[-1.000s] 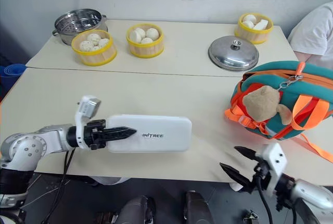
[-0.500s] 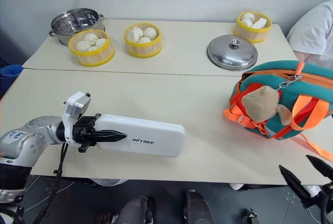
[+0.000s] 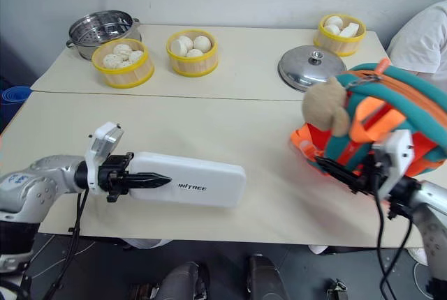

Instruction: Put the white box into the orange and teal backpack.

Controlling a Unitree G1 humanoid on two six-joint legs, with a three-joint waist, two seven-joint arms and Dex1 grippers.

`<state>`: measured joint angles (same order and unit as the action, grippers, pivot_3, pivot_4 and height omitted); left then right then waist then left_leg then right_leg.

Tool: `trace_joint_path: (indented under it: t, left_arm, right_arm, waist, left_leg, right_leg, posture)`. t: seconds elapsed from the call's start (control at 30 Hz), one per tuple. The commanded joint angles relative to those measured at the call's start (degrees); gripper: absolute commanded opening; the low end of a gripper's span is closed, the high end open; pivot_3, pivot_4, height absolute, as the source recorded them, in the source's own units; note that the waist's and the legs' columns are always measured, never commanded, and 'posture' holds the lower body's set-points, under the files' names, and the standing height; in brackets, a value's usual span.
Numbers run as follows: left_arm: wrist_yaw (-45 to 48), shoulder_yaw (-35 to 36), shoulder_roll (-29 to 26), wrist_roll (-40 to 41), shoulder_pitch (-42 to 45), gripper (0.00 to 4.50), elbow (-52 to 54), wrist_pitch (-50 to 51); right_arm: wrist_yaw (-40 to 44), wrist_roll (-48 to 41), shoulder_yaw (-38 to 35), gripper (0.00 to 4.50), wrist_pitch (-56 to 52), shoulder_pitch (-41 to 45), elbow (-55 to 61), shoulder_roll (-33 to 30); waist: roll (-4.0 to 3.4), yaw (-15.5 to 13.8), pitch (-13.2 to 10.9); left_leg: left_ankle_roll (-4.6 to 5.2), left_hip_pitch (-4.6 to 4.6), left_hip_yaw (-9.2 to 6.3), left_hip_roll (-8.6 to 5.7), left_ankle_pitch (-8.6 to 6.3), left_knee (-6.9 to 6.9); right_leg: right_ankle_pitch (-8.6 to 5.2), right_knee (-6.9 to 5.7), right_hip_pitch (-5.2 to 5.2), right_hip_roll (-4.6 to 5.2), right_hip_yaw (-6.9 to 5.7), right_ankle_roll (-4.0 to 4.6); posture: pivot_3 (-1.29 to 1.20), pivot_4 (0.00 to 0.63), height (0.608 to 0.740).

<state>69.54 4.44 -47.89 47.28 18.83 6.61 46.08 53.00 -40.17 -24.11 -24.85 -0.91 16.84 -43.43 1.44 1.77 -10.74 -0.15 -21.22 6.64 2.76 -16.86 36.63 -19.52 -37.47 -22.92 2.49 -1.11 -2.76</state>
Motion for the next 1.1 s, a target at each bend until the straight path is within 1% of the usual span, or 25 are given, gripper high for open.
trace_joint_path:
  t: [0.03,0.1,0.2,0.3,0.37,0.43,0.5,0.53,0.6,0.7,0.77,0.87,0.93,1.0,1.03,1.1]
  left_arm:
    - [-2.97,6.52,1.16,5.04,-1.24,1.23,1.76,2.65]
    - [-5.85,9.38,2.89,7.21,-0.05,1.23,-0.54,4.41]
    - [-7.12,10.98,4.06,6.76,0.91,1.23,-3.0,4.28]
    - [-6.6,14.62,5.88,7.68,-0.6,1.23,-3.1,1.65]
    - [-6.94,16.54,6.89,7.59,-2.26,1.23,-3.73,0.65]
    - [-6.32,16.55,6.74,5.65,-4.15,1.23,-4.46,-0.66]
    - [-6.75,17.82,6.69,5.63,-5.18,1.23,-5.34,-1.05]
    - [-7.57,19.32,6.84,6.5,-5.35,1.23,-5.74,-0.78]
    - [-10.98,23.5,7.15,10.23,-5.14,1.23,-7.42,2.15]
    - [-12.58,28.55,6.65,13.14,-7.84,1.23,-7.1,4.18]
    - [-13.15,31.21,6.0,14.96,-10.17,1.23,-5.11,5.67]
    - [-14.44,33.44,5.46,17.64,-11.21,1.23,-1.53,6.68]
    - [-16.23,33.02,6.15,19.28,-9.31,1.23,1.55,6.33]
    - [-18.0,31.16,7.7,20.0,-6.31,1.23,3.9,5.06]
    - [-18.33,29.68,8.48,19.47,-4.77,1.23,4.86,4.15]
    - [-18.88,24.46,10.83,16.66,0.91,1.23,5.8,1.57]
  right_arm:
    - [-0.31,0.93,4.32,1.62,1.88,2.76,0.19,3.11]
    - [-1.42,2.26,8.81,0.89,3.02,7.32,0.45,6.04]
    - [-1.98,2.74,14.74,0.06,2.96,13.22,1.68,10.19]
    - [-3.92,-1.6,20.82,0.03,-1.48,19.4,5.69,16.34]
    - [-3.58,-4.96,23.2,0.03,-5.45,22.02,7.66,17.84]
    - [-3.42,-7.43,24.28,0.03,-8.56,23.35,9.05,17.83]
    - [-3.65,-13.4,23.78,0.03,-13.69,23.61,11.83,16.08]
    - [-3.32,-17.03,22.83,0.03,-16.71,22.95,13.54,13.98]
    - [-1.21,-20.63,20.37,0.03,-21.12,20.65,15.94,7.88]
    - [0.9,-27.14,15.76,0.03,-26.47,17.44,16.71,-0.88]
    - [2.53,-30.16,12.33,0.03,-28.59,15.0,16.36,-5.7]
    - [4.25,-32.71,7.52,0.03,-30.6,11.59,14.31,-10.49]
    - [5.39,-32.07,5.59,0.03,-30.54,10.01,12.86,-12.19]
    - [5.86,-31.27,5.17,0.03,-30.32,9.48,11.58,-12.81]
    - [5.97,-31.12,5.13,0.03,-30.3,9.39,10.77,-12.87]
    - [7.6,-28.91,5.69,0.03,-29.65,8.67,8.75,-13.46]
  waist:
    - [0.02,-0.22,-0.01]
    - [0.02,-0.14,-0.03]
    - [0.02,0.28,-0.03]
    - [0.03,1.27,-0.04]
    - [0.02,1.47,-0.04]
    - [0.02,1.54,-0.04]
    - [0.03,1.32,-0.04]
    - [0.03,1.26,-0.04]
    - [0.05,0.72,-0.05]
    - [0.21,0.24,-0.03]
    - [0.22,0.22,-0.02]
    - [0.27,-0.02,-0.05]
    - [0.3,-0.26,-0.06]
    - [0.33,-0.57,-0.06]
    - [0.33,-0.59,-0.06]
    - [0.33,-0.71,-0.06]
  left_leg:
    - [0.0,-0.01,-0.01,0.0,0.0,0.0]
    - [0.01,-0.06,-0.03,-0.01,0.01,0.14]
    - [0.06,-0.06,-0.02,-0.02,-0.02,0.44]
    - [0.0,0.0,-0.01,0.01,-0.01,0.36]
    - [-0.42,-0.15,0.01,0.03,0.16,0.31]
    - [-0.48,-0.38,-0.01,0.05,0.2,0.33]
    - [-0.45,-0.4,-0.01,0.05,0.19,0.33]
    - [-0.41,-0.44,-0.01,0.05,0.17,0.34]
    - [-0.15,-0.52,-0.03,0.0,0.02,0.43]
    - [0.25,-0.59,-0.11,-0.06,-0.23,0.52]
    - [0.31,-0.6,-0.12,-0.12,-0.26,0.5]
    - [0.29,-0.6,-0.17,-0.11,-0.25,0.46]
    - [0.25,-0.65,-0.23,-0.09,-0.22,0.47]
    - [0.26,-0.65,-0.31,-0.11,-0.16,0.52]
    - [0.29,-0.65,-0.33,-0.13,-0.09,0.54]
    - [0.3,-0.64,-0.31,-0.16,-0.05,0.54]
  right_leg:
    - [0.0,0.0,0.0,0.0,0.0,0.0]
    - [0.01,-0.05,0.0,0.02,-0.02,-0.03]
    - [0.06,-0.2,0.04,0.07,-0.01,-0.11]
    - [0.06,-0.31,0.01,0.04,0.0,-0.09]
    - [0.0,-0.46,-0.32,0.02,0.02,0.01]
    - [-0.01,-0.51,-0.59,-0.01,0.02,0.02]
    - [-0.01,-0.49,-0.62,-0.02,0.02,0.04]
    - [-0.01,-0.44,-0.62,0.0,0.02,0.04]
    - [-0.01,-0.41,-0.61,0.12,0.01,0.04]
    - [0.03,-0.26,-0.55,0.24,-0.06,-0.04]
    - [0.04,-0.22,-0.54,0.32,-0.07,-0.06]
    - [0.04,-0.18,-0.53,0.32,-0.11,-0.06]
    - [0.04,-0.16,-0.54,0.3,-0.16,-0.05]
    - [0.04,-0.17,-0.46,0.3,-0.23,-0.06]
    - [0.07,-0.17,-0.43,0.32,-0.25,-0.09]
    - [0.12,-0.17,-0.38,0.33,-0.24,-0.12]
  posture:
    - [0.0,0.15,0.74]
    - [0.0,0.15,0.74]
    - [0.0,0.15,0.74]
    - [0.0,0.15,0.74]
    - [0.0,0.15,0.74]
    - [0.0,0.15,0.74]
    - [0.0,0.15,0.74]
    - [0.0,0.15,0.74]
    - [0.0,0.15,0.74]
    - [0.0,0.15,0.74]
    - [0.0,0.15,0.74]
    - [0.0,0.15,0.74]
    - [0.0,0.15,0.74]
    - [0.0,0.15,0.74]
    - [0.0,0.15,0.74]
    - [0.0,0.15,0.74]
